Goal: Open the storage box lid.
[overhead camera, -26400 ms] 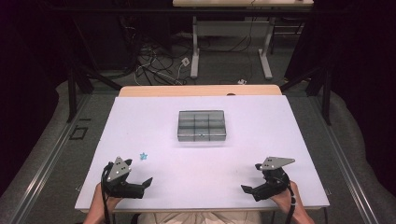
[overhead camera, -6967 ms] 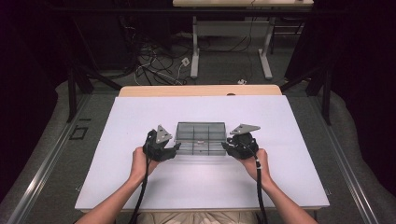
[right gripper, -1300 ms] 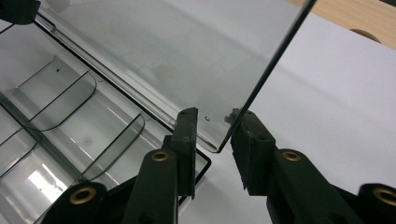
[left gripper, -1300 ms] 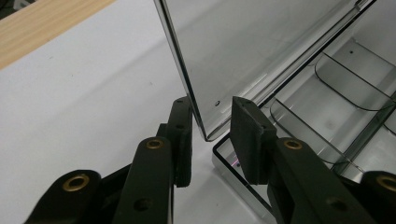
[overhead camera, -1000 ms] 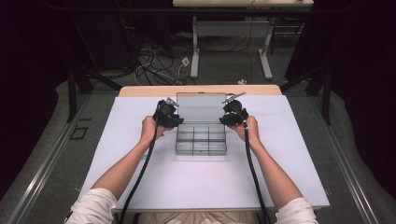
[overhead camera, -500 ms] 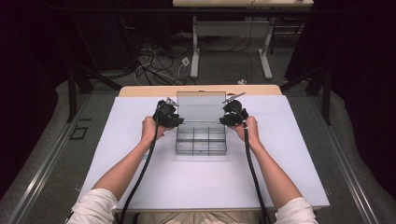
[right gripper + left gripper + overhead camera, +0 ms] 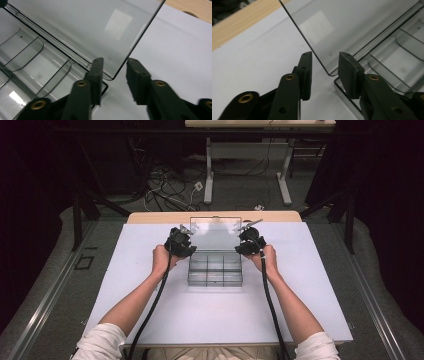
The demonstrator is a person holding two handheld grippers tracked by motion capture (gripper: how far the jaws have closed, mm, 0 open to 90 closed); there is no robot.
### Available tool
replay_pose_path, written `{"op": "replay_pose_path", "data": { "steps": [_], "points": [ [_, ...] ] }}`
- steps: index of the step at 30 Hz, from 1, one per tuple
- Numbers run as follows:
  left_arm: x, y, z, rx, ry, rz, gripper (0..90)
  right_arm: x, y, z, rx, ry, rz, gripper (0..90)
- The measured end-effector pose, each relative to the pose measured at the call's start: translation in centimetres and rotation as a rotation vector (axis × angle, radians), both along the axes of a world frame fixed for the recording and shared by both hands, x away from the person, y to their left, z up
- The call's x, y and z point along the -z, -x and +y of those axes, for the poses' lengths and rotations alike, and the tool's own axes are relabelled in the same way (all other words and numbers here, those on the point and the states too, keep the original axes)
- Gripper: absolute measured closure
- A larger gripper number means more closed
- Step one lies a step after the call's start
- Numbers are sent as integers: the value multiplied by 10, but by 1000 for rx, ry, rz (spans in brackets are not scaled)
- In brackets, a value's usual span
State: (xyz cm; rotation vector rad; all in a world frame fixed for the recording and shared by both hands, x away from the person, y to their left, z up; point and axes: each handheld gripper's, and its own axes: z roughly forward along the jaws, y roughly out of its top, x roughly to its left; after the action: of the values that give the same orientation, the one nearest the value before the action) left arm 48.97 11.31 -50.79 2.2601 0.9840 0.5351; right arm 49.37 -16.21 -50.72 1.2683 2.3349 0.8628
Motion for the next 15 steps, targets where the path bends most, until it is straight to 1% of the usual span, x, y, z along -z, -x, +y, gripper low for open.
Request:
{"op": "replay_pose_path", "data": {
  "steps": [1, 2, 3, 4, 5, 7, 8, 10, 11, 12, 13, 15],
  "points": [
    [-1, 2, 1, -11, -5, -9, 591, 0, 1, -1, 2, -17, -11, 592],
    [-2, 6, 1, -21, 2, -16, 546, 0, 3, -1, -2, -26, -14, 566],
    [-4, 10, 3, -18, -2, -17, 507, 0, 4, -2, -8, -23, -14, 524],
    [-5, 14, 4, -26, 2, -26, 474, 1, 6, -2, -15, -29, -11, 492],
    [-6, 19, 6, -20, 3, -24, 453, 0, 9, -3, -23, -27, -9, 465],
    [-9, 29, 12, -16, 15, -31, 419, -1, 15, -3, -47, -26, -6, 405],
    [-9, 34, 15, -20, 29, -34, 408, -2, 19, -3, -51, -30, -3, 377],
    [-9, 43, 23, -17, 44, -24, 376, -3, 27, -5, -74, -45, -4, 334],
    [-9, 48, 27, -22, 44, -23, 358, -3, 31, -6, -81, -43, 8, 314],
    [-8, 52, 31, -24, 48, -22, 335, -2, 35, -6, -87, -54, -5, 296],
    [-7, 56, 34, -30, 46, -12, 305, -3, 39, -7, -96, -50, 3, 279],
    [-4, 64, 41, -33, 47, -3, 280, -3, 48, -8, -109, -61, 2, 240]
  ]
}}
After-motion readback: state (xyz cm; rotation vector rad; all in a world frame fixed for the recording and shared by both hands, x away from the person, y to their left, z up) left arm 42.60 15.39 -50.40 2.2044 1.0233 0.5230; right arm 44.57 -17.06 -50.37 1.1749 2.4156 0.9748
